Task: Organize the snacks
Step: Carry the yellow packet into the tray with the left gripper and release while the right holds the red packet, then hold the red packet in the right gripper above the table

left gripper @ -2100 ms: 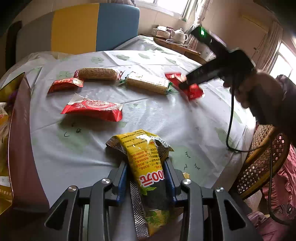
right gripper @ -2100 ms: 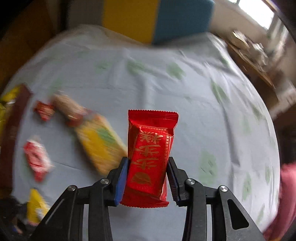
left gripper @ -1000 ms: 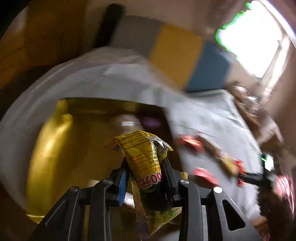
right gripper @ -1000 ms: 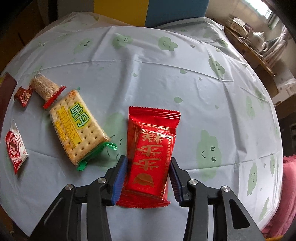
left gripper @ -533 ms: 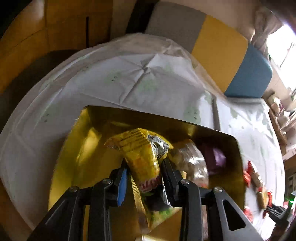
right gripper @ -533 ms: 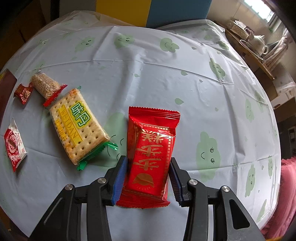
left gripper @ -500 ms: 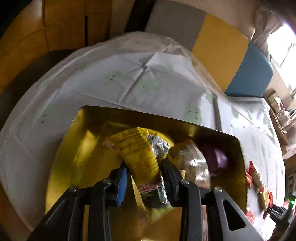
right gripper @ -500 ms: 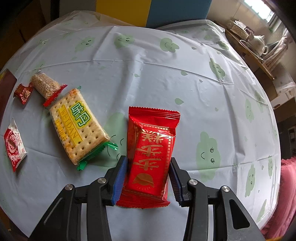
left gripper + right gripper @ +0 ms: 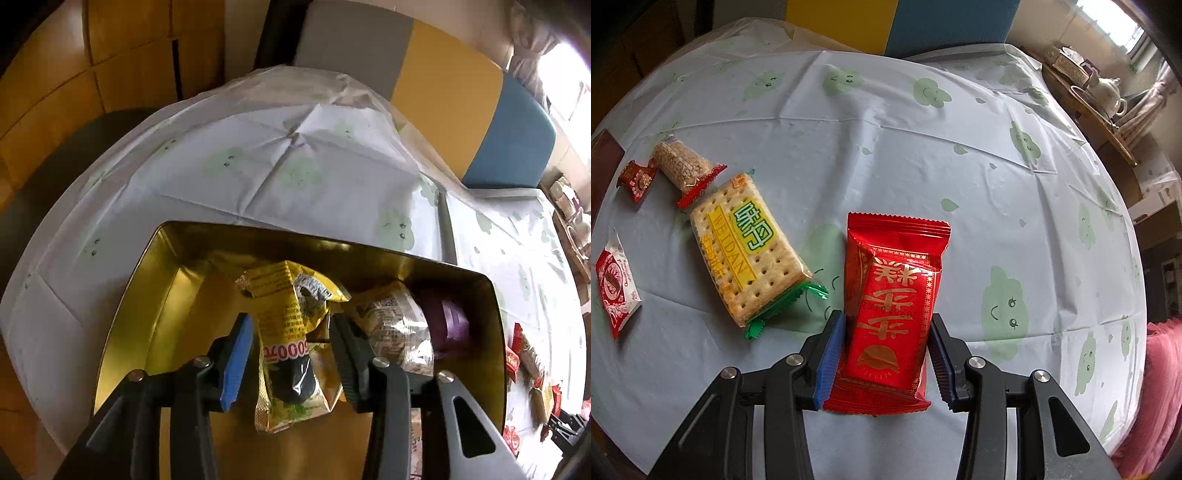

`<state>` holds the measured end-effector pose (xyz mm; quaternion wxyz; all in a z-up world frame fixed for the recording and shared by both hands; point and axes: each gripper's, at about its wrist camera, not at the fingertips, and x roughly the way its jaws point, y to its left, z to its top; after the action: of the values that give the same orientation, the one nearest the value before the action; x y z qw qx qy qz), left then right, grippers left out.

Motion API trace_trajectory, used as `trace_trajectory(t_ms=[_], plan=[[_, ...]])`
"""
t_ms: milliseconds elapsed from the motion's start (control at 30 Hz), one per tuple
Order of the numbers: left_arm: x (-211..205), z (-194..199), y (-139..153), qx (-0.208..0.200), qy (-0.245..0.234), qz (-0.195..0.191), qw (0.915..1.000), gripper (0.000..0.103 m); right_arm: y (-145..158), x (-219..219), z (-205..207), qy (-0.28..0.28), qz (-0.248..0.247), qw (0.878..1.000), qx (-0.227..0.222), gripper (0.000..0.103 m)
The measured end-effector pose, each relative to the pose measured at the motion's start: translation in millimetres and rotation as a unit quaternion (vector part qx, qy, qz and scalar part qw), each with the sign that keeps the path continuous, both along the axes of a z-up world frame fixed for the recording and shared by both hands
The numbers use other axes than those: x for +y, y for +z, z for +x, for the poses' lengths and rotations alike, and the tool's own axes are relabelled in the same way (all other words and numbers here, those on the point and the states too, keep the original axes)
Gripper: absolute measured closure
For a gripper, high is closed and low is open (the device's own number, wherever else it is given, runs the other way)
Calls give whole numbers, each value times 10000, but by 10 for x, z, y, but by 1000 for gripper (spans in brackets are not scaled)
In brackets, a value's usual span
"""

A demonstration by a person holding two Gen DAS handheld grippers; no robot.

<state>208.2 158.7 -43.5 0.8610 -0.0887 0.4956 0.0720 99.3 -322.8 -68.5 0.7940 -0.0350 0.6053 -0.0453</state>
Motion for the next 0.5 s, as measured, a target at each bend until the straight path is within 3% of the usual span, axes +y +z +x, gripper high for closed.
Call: trace_trajectory(t_ms=[167, 267, 500], plan=[[-34, -72, 38, -83, 125, 157, 9998, 59, 9, 42, -21, 33, -74, 10000, -21, 57], [-40, -106, 29, -62, 99, 213, 9997, 46, 14, 62, -29, 51, -98, 9999, -23, 57], [-115, -239, 142, -311, -6, 485, 9983, 43, 23, 59, -33, 59, -104, 9999, -23, 57]])
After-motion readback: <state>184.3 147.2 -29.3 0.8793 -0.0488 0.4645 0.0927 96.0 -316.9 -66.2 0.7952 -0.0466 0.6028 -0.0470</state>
